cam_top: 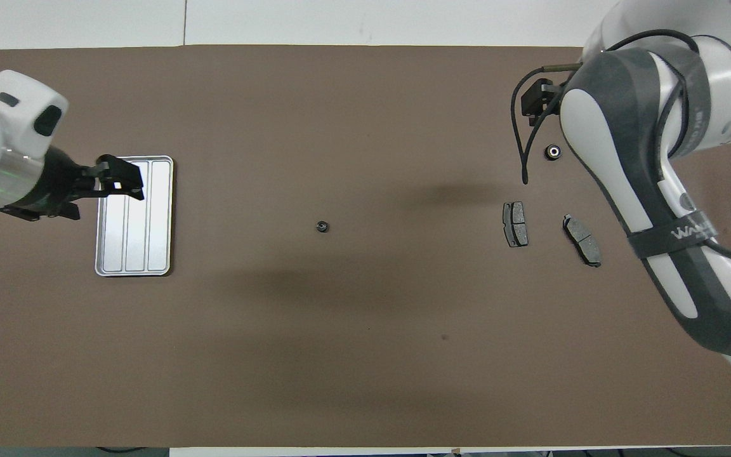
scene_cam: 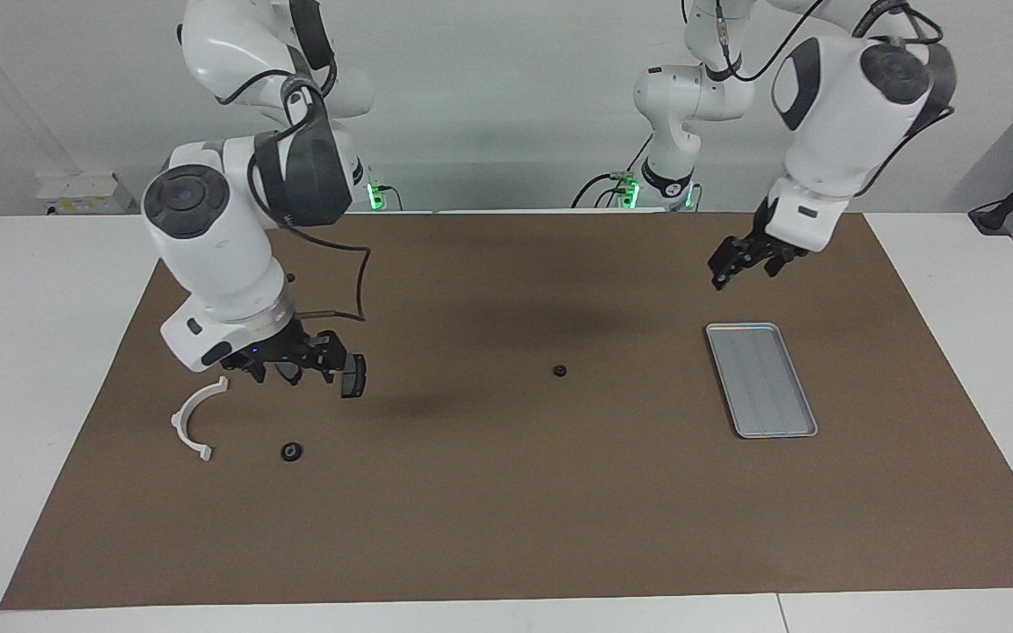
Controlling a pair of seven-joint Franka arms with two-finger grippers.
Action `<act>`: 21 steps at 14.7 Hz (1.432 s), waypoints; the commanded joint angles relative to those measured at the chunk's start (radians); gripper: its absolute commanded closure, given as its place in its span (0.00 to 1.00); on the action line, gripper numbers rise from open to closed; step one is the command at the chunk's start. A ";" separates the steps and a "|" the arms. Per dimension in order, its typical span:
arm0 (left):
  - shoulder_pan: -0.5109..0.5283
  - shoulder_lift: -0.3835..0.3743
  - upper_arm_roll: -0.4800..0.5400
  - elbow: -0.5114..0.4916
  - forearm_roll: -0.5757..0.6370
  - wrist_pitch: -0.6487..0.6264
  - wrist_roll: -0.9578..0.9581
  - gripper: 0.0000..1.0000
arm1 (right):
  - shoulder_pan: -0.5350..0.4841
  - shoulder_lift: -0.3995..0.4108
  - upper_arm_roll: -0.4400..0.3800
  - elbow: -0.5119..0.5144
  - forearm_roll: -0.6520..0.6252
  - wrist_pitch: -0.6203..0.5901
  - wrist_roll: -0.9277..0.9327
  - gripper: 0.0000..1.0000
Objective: Pick bearing gear from pile to tray
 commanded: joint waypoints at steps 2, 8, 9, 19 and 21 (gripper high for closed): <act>-0.125 0.136 0.020 -0.002 -0.001 0.158 -0.216 0.00 | -0.042 -0.048 0.010 -0.217 -0.017 0.206 -0.018 0.00; -0.184 0.239 0.018 -0.034 0.000 0.304 -0.340 0.00 | -0.059 0.018 0.008 -0.278 -0.025 0.346 -0.007 0.00; -0.190 0.239 0.020 -0.047 0.000 0.321 -0.341 0.00 | -0.059 0.035 0.008 -0.278 -0.027 0.363 -0.007 0.00; -0.230 0.224 0.020 -0.135 0.000 0.376 -0.363 0.22 | -0.066 0.098 0.007 -0.316 -0.027 0.515 -0.001 0.00; -0.224 0.224 0.020 -0.138 0.000 0.387 -0.363 0.22 | -0.066 0.109 0.007 -0.325 -0.027 0.535 0.000 0.00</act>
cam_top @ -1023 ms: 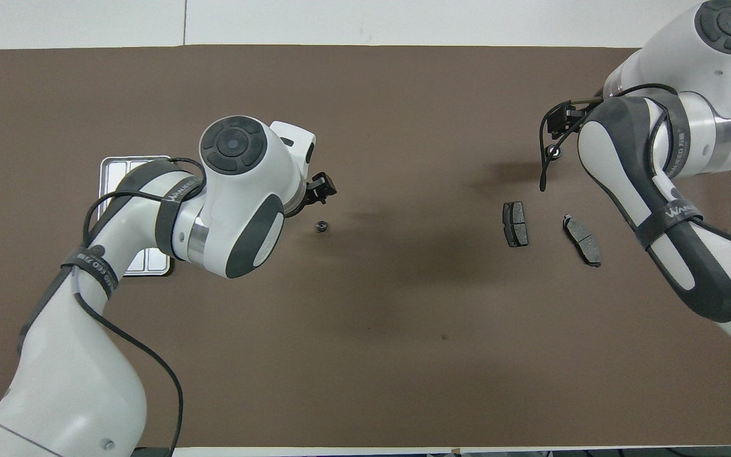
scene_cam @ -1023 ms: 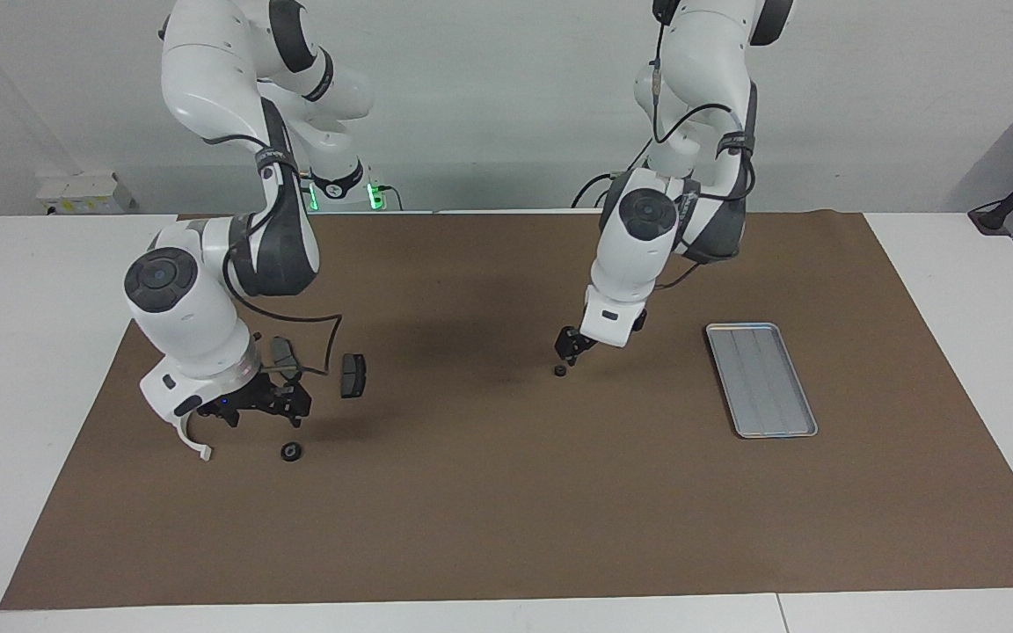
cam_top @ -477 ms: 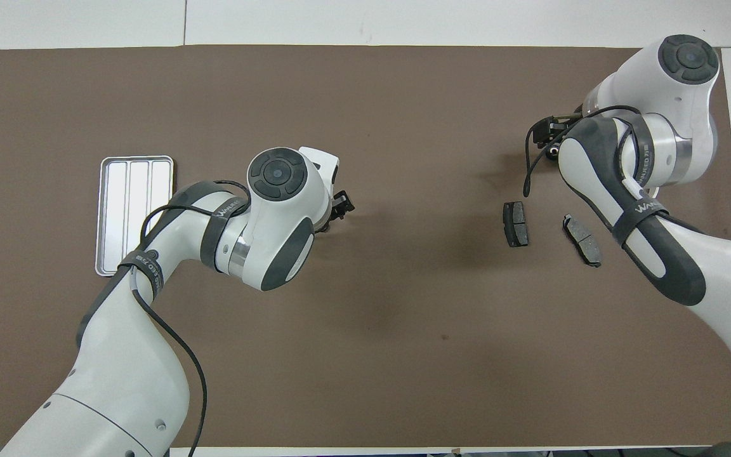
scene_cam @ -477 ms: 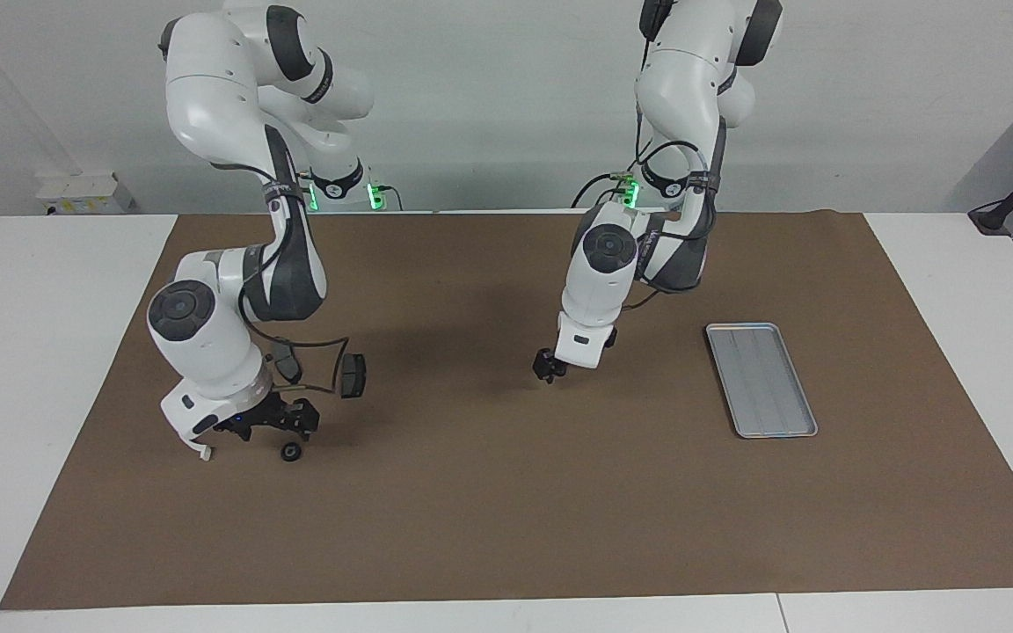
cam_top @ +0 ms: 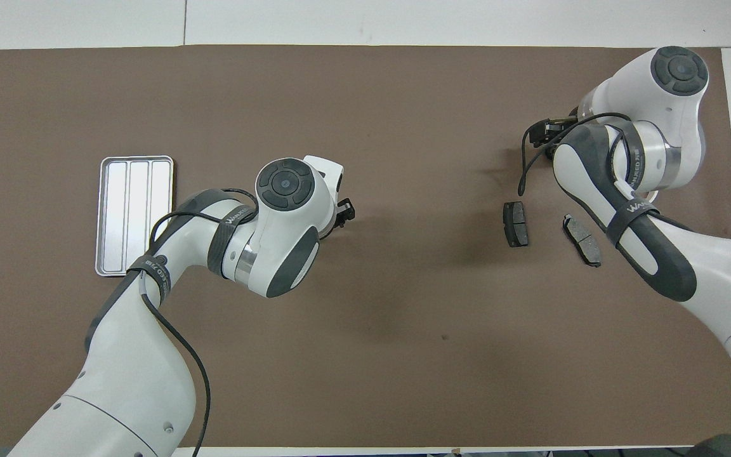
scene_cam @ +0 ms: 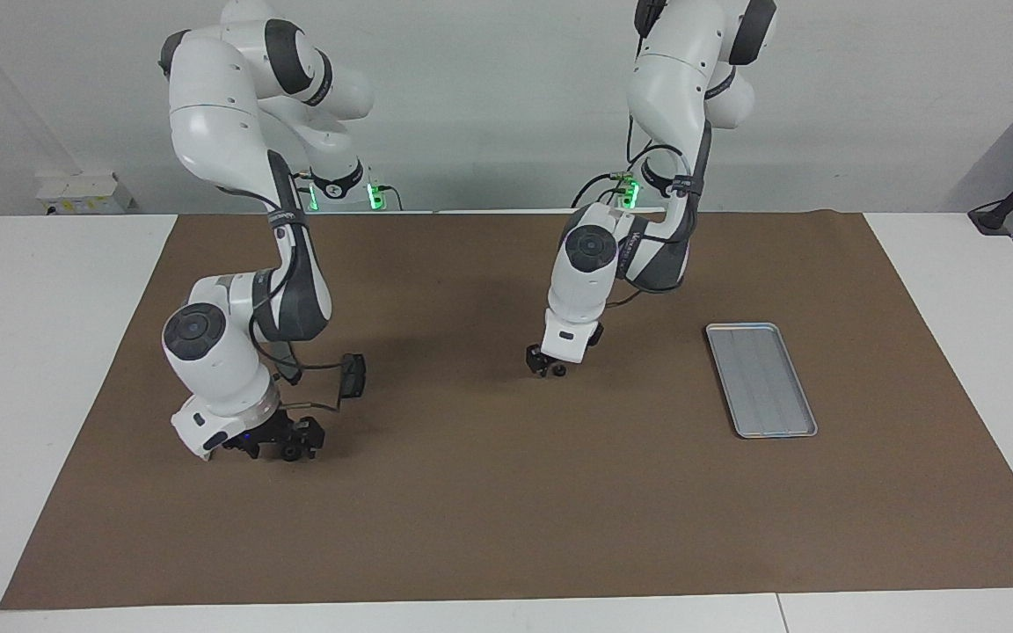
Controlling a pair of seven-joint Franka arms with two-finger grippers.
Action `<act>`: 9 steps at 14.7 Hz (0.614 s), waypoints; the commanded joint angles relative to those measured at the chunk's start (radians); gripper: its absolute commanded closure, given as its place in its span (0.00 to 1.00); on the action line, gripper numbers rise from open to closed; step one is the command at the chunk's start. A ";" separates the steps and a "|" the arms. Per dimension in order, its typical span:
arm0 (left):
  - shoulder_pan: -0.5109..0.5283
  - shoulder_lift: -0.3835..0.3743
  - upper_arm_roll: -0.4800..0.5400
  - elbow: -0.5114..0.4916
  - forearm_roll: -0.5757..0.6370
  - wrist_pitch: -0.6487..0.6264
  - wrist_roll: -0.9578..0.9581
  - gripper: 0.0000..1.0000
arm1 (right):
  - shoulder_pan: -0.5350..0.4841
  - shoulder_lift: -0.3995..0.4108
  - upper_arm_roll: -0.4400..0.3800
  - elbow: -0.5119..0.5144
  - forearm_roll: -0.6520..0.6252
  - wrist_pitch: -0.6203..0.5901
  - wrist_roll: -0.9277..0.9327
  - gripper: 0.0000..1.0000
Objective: Pick bearing gear from pile to tray
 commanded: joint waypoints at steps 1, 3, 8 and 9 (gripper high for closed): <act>-0.006 -0.029 0.011 -0.049 0.001 0.043 -0.014 0.23 | -0.013 0.009 0.010 -0.032 -0.012 0.050 0.002 0.00; -0.006 -0.029 0.011 -0.068 0.001 0.075 -0.014 0.23 | -0.011 0.007 0.010 -0.045 -0.012 0.061 0.018 0.00; -0.006 -0.029 0.013 -0.068 0.001 0.083 -0.014 0.46 | -0.011 0.006 0.010 -0.045 -0.012 0.060 0.021 0.00; -0.006 -0.029 0.013 -0.068 0.001 0.078 -0.014 0.60 | -0.011 0.006 0.010 -0.046 -0.010 0.057 0.022 0.02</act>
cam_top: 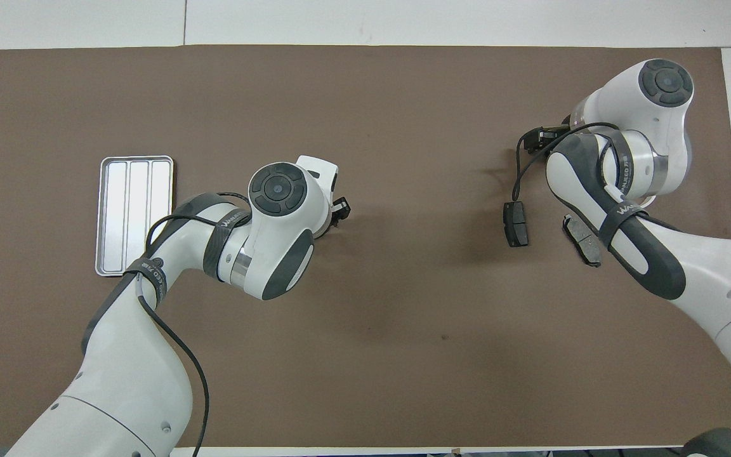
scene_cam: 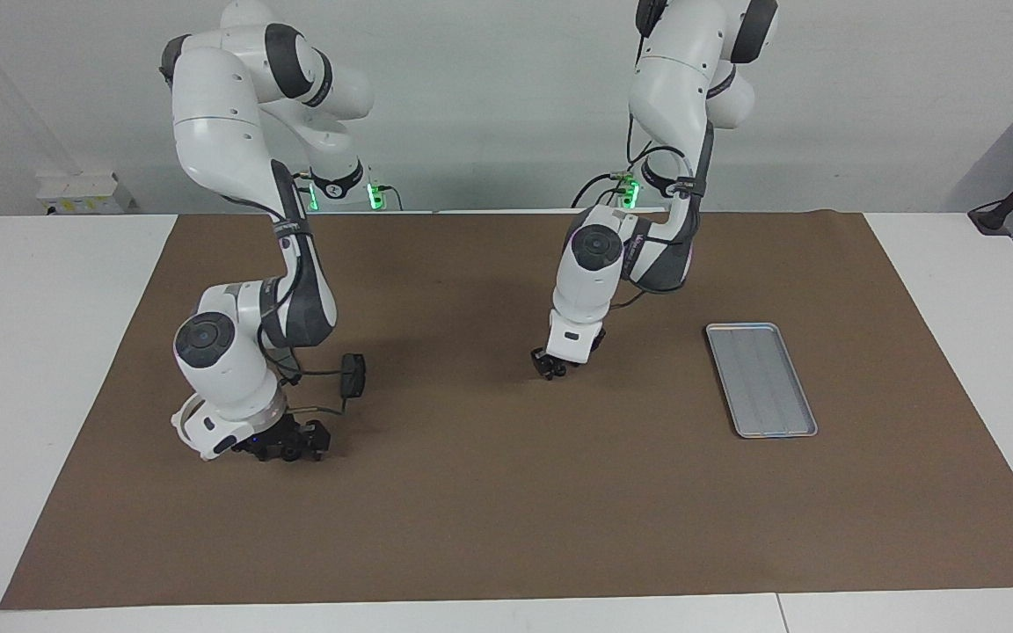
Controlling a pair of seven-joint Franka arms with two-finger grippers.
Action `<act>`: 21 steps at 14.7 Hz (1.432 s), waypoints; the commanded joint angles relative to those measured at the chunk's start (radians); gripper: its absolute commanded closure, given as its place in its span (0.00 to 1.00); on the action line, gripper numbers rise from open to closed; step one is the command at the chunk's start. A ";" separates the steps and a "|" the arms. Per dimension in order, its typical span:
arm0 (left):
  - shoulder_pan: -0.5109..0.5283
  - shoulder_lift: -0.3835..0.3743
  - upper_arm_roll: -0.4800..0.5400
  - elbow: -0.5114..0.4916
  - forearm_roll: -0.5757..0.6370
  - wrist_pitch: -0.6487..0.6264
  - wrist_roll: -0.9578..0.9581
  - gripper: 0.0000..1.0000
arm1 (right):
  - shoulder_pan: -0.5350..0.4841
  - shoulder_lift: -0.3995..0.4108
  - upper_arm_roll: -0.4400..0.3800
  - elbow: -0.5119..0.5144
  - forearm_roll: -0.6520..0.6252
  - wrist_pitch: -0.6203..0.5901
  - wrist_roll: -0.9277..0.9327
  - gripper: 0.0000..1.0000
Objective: Pick bearing gear from pile to tray
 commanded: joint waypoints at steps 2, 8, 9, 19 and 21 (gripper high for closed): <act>-0.007 -0.020 0.009 -0.035 0.000 0.005 -0.012 0.94 | -0.013 -0.011 0.010 -0.033 -0.009 0.021 0.021 0.11; 0.092 -0.104 0.035 0.033 0.016 -0.202 0.111 1.00 | -0.020 -0.016 0.011 -0.039 -0.009 0.016 0.019 0.71; 0.138 -0.148 0.035 0.019 0.016 -0.257 0.199 1.00 | -0.020 -0.016 0.010 -0.039 -0.007 0.016 0.019 0.82; 0.532 -0.302 0.035 -0.285 0.016 -0.078 0.994 1.00 | -0.016 -0.071 0.011 0.056 -0.013 -0.215 0.004 1.00; 0.546 -0.296 0.035 -0.286 0.016 -0.066 1.029 1.00 | -0.005 -0.131 0.019 0.119 -0.012 -0.373 0.001 1.00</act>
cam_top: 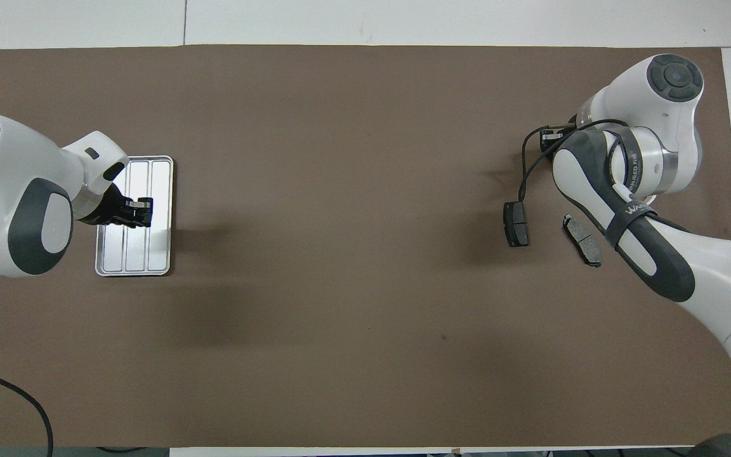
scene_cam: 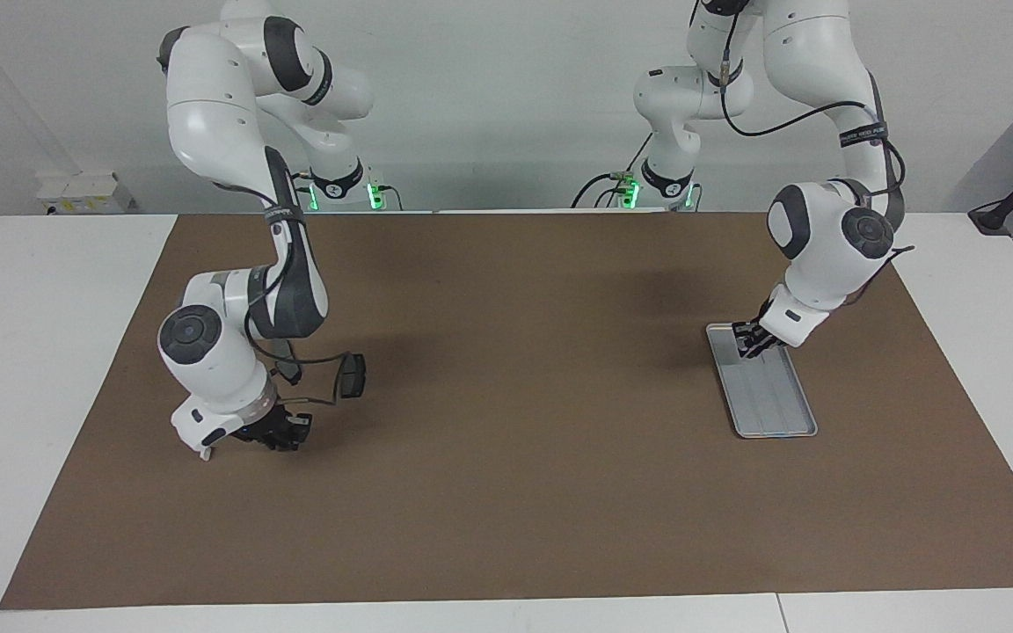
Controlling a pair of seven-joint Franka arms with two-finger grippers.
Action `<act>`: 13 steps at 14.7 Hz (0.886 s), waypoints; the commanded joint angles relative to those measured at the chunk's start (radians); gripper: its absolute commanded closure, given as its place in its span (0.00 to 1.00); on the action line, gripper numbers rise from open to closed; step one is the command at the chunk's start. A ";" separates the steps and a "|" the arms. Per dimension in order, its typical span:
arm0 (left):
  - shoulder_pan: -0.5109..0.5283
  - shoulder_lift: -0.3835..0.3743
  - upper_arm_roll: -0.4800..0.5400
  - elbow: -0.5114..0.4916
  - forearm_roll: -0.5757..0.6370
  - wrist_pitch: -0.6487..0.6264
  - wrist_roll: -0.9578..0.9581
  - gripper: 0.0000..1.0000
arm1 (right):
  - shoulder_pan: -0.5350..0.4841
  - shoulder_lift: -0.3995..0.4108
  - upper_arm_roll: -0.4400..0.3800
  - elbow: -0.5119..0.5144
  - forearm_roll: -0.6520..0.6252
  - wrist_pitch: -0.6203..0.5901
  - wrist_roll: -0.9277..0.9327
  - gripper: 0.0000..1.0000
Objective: Pick bearing gear from pile to tray
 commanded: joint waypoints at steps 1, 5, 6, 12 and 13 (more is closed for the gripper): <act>0.018 -0.054 -0.013 -0.061 0.008 0.038 0.032 1.00 | 0.005 -0.110 0.021 0.071 -0.007 -0.206 -0.002 1.00; 0.020 -0.063 -0.013 -0.107 0.008 0.044 0.033 1.00 | 0.074 -0.219 0.064 0.169 0.019 -0.435 0.024 1.00; 0.020 -0.063 -0.012 -0.112 0.008 0.050 0.035 1.00 | 0.097 -0.239 0.067 0.180 0.034 -0.467 0.074 1.00; 0.040 -0.058 -0.012 -0.141 0.008 0.091 0.070 1.00 | 0.347 -0.282 0.069 0.209 0.111 -0.494 0.647 1.00; 0.041 -0.060 -0.012 -0.143 0.008 0.091 0.075 1.00 | 0.375 -0.284 0.075 0.207 0.110 -0.477 0.728 1.00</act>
